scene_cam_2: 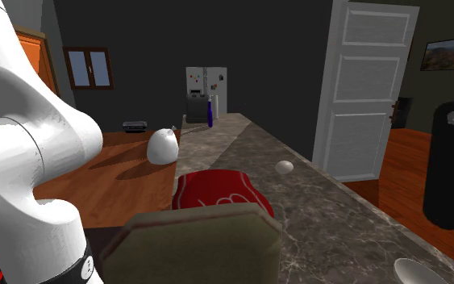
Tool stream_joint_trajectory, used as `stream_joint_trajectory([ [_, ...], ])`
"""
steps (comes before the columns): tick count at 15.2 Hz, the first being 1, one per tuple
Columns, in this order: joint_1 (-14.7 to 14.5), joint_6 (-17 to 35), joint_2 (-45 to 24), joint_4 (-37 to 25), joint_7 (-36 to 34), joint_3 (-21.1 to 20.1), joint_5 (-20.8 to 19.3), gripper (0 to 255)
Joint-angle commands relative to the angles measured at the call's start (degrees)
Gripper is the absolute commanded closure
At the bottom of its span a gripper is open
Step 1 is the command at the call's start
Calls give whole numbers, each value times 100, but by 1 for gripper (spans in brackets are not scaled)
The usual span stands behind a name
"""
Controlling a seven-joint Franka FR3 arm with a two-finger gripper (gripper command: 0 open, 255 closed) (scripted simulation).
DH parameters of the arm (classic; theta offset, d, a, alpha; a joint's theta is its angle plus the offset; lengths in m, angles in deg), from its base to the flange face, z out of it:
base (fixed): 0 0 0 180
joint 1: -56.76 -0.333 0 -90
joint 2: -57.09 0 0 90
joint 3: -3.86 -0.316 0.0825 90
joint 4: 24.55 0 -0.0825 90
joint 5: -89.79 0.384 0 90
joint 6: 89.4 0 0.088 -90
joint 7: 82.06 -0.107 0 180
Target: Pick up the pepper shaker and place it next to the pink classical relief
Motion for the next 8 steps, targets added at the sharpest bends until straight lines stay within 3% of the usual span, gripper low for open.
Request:
stream_joint_trajectory([
  [1, -1, 145, -21, 120, 16, 5, 10, 255],
  [8, -10, 690, -191, 505, 106, 36, 78, 255],
])
